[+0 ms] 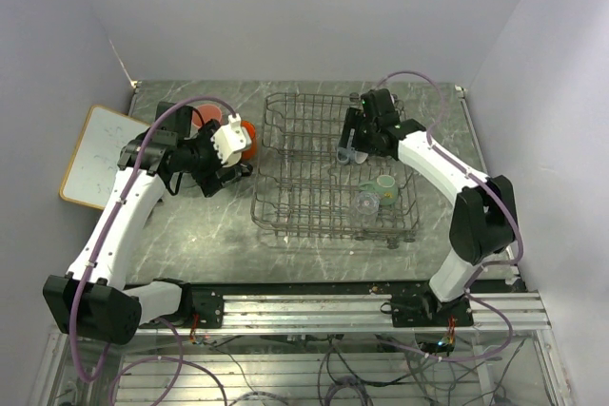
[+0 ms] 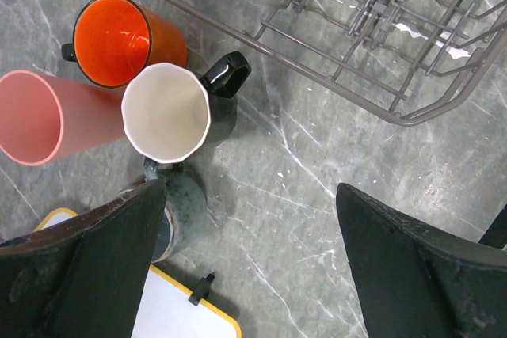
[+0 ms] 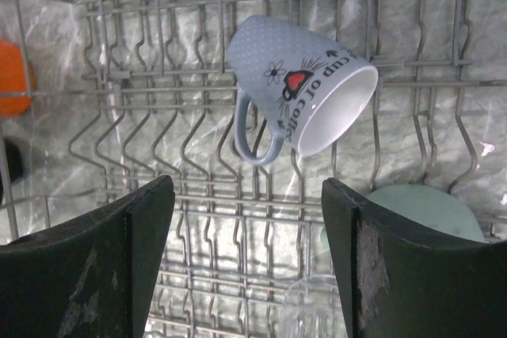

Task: Unload the cups from the dish rack

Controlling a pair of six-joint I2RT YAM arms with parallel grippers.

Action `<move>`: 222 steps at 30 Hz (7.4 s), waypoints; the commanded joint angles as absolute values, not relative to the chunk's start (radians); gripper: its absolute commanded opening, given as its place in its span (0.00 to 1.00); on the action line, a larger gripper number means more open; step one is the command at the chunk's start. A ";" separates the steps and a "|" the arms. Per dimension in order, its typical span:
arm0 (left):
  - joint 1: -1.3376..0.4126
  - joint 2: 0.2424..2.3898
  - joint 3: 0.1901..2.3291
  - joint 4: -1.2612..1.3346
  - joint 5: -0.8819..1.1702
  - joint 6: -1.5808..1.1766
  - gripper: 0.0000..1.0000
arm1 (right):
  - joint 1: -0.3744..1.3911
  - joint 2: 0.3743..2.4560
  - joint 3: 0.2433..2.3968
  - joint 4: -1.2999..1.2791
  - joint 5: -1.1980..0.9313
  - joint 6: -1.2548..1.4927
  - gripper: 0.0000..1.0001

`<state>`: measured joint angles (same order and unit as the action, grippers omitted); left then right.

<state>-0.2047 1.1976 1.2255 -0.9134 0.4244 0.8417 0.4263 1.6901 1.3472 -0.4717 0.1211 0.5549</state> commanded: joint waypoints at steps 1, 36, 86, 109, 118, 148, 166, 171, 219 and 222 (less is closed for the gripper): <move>-0.210 1.196 1.256 -0.940 0.417 0.847 0.99 | 0.384 1.773 1.375 -0.434 0.078 0.610 0.74; -0.190 1.164 1.268 -1.053 0.334 0.777 0.99 | 0.367 1.926 1.545 -0.392 0.073 0.669 0.00; 0.503 1.293 1.349 -1.353 0.668 1.237 0.99 | 0.571 1.865 1.598 -0.621 0.212 0.358 0.59; 0.338 1.314 1.408 -1.285 0.639 1.046 0.99 | 0.563 2.014 1.514 -0.295 0.228 0.248 0.27; 0.333 1.306 1.402 -1.272 0.620 1.023 0.99 | 0.570 1.930 1.561 -0.353 0.246 0.262 0.00; 0.383 1.272 1.378 -1.146 0.470 0.876 0.99 | 1.043 2.378 2.381 -0.898 0.126 0.612 0.00; 0.413 1.227 1.335 -1.267 0.622 1.058 1.00 | 1.037 2.490 2.410 -0.902 0.136 0.670 0.00; 0.413 1.247 1.353 -1.352 0.658 1.150 0.99 | 1.028 2.491 2.396 -0.868 0.125 0.688 0.10; -0.342 1.266 1.223 -1.040 0.424 0.712 0.99 | 0.706 1.369 1.272 -0.862 0.353 0.678 0.81; -0.451 1.299 1.206 -0.989 0.368 0.669 0.99 | 0.681 1.337 1.229 -0.878 0.357 0.682 0.84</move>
